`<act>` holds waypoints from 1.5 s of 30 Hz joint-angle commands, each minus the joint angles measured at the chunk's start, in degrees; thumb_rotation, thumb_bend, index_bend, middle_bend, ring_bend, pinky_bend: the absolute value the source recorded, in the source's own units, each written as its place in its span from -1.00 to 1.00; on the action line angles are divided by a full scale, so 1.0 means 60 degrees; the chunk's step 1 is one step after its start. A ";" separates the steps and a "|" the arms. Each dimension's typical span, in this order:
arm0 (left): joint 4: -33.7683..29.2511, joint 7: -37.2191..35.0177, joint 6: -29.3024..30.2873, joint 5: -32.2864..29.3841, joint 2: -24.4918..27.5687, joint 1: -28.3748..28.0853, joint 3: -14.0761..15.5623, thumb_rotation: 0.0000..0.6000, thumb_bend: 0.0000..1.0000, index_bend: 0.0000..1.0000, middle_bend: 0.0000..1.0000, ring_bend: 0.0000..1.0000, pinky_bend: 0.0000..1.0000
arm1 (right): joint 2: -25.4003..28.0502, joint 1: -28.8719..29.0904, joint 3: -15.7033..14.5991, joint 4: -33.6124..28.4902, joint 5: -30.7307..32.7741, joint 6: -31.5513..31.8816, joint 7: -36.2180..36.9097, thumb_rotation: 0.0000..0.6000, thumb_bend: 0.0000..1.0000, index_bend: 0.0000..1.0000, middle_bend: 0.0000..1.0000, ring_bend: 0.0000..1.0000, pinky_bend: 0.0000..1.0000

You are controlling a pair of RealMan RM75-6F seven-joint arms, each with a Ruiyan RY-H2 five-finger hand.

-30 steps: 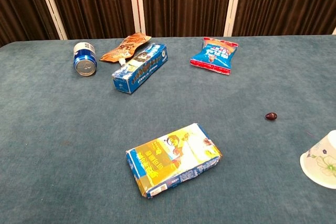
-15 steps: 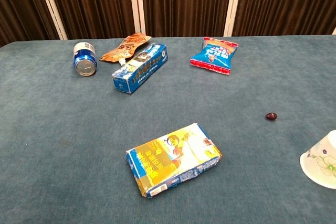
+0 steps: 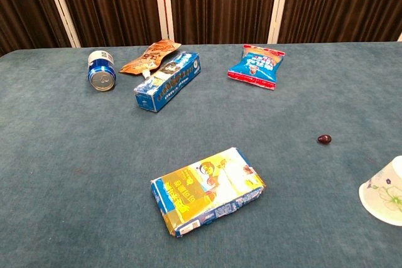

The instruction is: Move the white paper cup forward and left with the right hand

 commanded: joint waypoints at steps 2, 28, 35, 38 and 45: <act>-0.0001 -0.0029 -0.0021 -0.0018 0.0005 -0.0005 -0.0001 1.00 -0.98 -1.00 -1.00 -1.00 -0.95 | -0.0244 0.0165 0.0077 -0.0140 0.0434 -0.0300 -0.0510 1.00 -0.30 -0.97 -0.72 -0.63 -0.25; -0.0134 -0.0100 -0.0244 -0.0195 0.0073 -0.0062 0.0005 1.00 -0.98 -1.00 -1.00 -1.00 -0.95 | -0.0941 0.0522 0.0083 -0.0191 0.1316 -0.0672 -0.1454 1.00 -0.29 -0.44 -0.72 -0.65 -0.25; -0.0153 -0.0108 -0.0272 -0.0242 0.0073 -0.0070 -0.0005 1.00 -0.98 -1.00 -1.00 -1.00 -0.95 | -0.1110 0.0556 0.0105 -0.0101 0.1193 -0.0491 -0.1416 1.00 -0.10 -0.09 -0.40 -0.32 -0.04; -0.0162 -0.0132 -0.0288 -0.0263 0.0083 -0.0074 -0.0009 1.00 -0.98 -1.00 -1.00 -1.00 -0.95 | -0.1158 0.0577 0.0120 -0.0099 0.1131 -0.0433 -0.1313 1.00 -0.08 -0.01 -0.28 -0.20 0.05; -0.0183 -0.0110 -0.0334 -0.0297 0.0079 -0.0093 -0.0010 1.00 -0.98 -1.00 -1.00 -1.00 -0.95 | -0.1108 0.0758 0.0502 -0.0477 0.1164 -0.0222 -0.1222 1.00 -0.08 -0.01 -0.28 -0.19 0.05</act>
